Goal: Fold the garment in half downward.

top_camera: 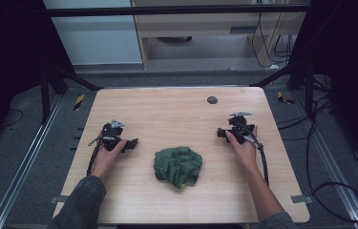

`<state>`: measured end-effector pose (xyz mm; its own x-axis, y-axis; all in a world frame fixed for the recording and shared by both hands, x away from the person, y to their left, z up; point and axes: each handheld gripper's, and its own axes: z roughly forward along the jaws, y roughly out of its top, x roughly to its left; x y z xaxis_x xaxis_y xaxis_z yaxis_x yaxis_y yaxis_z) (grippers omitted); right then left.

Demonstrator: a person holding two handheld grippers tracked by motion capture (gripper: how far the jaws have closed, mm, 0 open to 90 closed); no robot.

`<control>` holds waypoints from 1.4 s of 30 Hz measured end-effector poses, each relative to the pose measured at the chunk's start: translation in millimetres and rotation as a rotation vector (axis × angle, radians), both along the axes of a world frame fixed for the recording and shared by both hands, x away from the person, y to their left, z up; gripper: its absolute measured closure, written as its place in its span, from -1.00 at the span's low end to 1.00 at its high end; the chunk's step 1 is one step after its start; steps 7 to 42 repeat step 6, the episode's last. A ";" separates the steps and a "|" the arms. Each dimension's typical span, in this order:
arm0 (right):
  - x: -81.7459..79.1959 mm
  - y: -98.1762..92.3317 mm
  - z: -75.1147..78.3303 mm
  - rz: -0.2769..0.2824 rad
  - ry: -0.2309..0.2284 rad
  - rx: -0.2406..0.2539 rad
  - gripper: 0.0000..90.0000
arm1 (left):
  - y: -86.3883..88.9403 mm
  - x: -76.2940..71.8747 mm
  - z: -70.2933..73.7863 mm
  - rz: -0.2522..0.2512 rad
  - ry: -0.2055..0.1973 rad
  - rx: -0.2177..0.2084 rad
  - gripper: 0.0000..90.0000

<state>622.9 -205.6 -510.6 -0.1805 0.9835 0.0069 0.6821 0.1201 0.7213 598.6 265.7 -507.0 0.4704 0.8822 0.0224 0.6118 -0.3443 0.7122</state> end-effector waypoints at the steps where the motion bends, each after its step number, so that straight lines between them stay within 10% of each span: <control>1: -0.3 -0.2 0.0 -0.007 0.000 -0.001 -1.00 | 0.3 0.0 -0.1 0.005 0.001 -0.001 -1.00; 42: -5.4 0.6 0.0 -0.056 0.001 0.004 -1.00 | 2.4 -0.5 -0.2 0.053 0.000 -0.003 -1.00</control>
